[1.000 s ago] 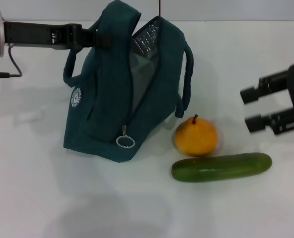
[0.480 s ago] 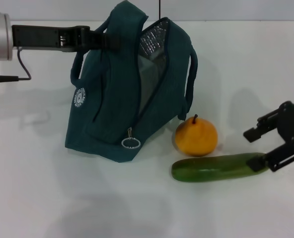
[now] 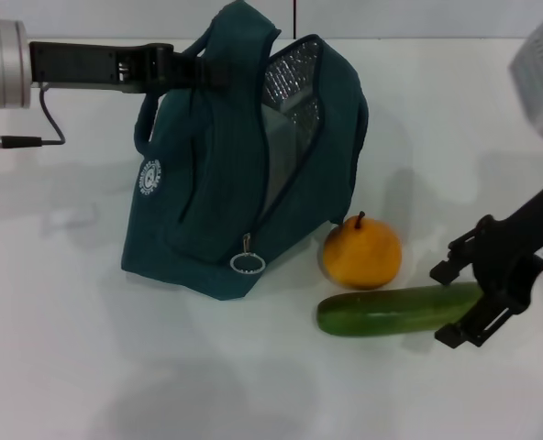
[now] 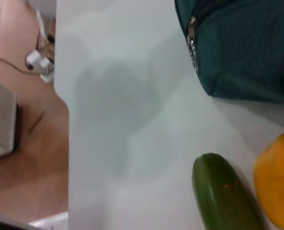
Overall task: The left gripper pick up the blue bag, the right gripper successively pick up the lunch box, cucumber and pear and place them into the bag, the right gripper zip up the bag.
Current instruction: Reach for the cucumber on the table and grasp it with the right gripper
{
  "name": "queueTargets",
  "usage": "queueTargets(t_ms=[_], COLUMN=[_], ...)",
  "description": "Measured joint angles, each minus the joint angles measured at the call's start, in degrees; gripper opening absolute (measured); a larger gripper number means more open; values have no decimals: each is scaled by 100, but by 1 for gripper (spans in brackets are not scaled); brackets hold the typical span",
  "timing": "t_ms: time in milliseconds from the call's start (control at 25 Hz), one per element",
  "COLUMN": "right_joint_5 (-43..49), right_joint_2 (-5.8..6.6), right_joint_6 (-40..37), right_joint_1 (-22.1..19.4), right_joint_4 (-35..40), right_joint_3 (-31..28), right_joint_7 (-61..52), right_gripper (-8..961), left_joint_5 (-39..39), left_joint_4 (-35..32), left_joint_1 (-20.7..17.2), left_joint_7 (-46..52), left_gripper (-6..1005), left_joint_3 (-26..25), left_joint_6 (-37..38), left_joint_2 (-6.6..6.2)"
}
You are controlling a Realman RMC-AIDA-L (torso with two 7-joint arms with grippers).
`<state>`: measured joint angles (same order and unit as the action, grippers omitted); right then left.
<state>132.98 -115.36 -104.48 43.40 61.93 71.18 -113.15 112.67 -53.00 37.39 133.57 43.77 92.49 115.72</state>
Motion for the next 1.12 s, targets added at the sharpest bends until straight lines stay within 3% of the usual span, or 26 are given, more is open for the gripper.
queueTargets(t_ms=[80, 600, 1120], right_joint_5=[3, 193, 244], right_joint_2=[-1, -16, -58], right_joint_6=[137, 839, 1162], right_joint_1=[45, 432, 515], right_joint_4=[-41, -495, -485], right_joint_3=[143, 944, 1837], right_joint_7=[0, -76, -346], right_gripper=[875, 871, 841], left_joint_5=[0, 0, 0], left_joint_4=[0, 0, -1], left_joint_1=[0, 0, -47], left_joint_7=[-2, -38, -42], left_gripper=[60, 60, 60], left_joint_3=[0, 0, 0], left_joint_6=[-2, -58, -43], left_joint_2=[5, -7, 10])
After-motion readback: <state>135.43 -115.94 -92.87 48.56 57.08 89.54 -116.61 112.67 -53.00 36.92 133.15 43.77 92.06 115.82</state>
